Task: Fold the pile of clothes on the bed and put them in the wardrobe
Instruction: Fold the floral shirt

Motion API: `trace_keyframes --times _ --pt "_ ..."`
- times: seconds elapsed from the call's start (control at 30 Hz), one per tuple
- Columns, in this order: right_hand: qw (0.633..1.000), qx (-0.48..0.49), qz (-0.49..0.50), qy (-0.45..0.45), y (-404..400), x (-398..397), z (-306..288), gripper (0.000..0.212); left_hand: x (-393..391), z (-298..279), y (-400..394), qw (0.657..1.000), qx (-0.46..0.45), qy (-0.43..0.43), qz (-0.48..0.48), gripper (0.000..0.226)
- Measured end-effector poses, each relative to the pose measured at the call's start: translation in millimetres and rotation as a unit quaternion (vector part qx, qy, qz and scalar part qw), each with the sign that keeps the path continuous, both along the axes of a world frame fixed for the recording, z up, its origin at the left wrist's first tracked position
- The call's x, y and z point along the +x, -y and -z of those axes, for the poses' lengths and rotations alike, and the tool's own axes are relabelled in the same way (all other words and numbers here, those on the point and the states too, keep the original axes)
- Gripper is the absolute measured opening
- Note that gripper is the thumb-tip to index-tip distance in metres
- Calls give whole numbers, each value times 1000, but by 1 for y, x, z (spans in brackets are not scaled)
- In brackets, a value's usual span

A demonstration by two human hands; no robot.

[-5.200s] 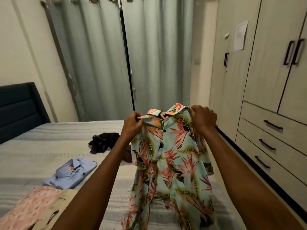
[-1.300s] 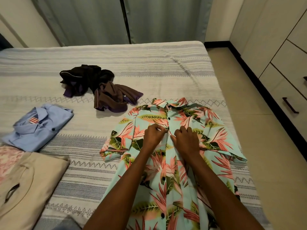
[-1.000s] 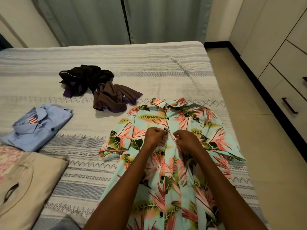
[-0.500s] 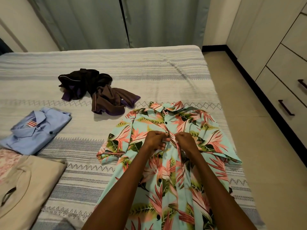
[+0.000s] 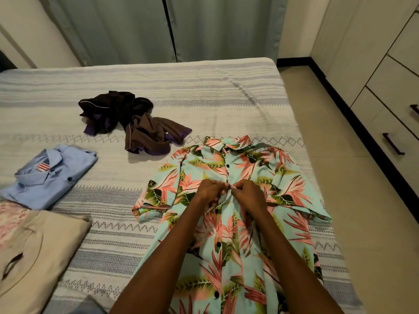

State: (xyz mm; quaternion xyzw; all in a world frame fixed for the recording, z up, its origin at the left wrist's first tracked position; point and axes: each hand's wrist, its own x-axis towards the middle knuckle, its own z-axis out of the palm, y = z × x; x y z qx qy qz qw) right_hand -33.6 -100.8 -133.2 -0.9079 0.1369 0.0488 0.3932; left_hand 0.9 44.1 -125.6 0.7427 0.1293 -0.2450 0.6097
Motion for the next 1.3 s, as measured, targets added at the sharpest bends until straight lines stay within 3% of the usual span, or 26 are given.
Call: trace_keyframes --times 0.1,0.23,0.47,0.8,1.0,1.3 --pt "999 -41 6 30 -1 -1 1 25 0 -1 0 1000 6 -3 13 29" --pt "997 -3 51 63 1 -3 4 22 0 -3 3 1000 6 -9 28 29" --pt "986 65 31 148 -3 -10 16 13 -1 -4 5 999 -6 -5 32 34" --pt "979 115 13 167 2 -11 29 24 -2 -6 3 999 -38 -21 14 33" --pt "983 83 -8 163 6 -5 28 11 -1 -5 3 999 -17 -21 31 37" --pt "967 25 -9 252 -2 -18 41 20 -7 -5 0 998 -53 -34 19 46"
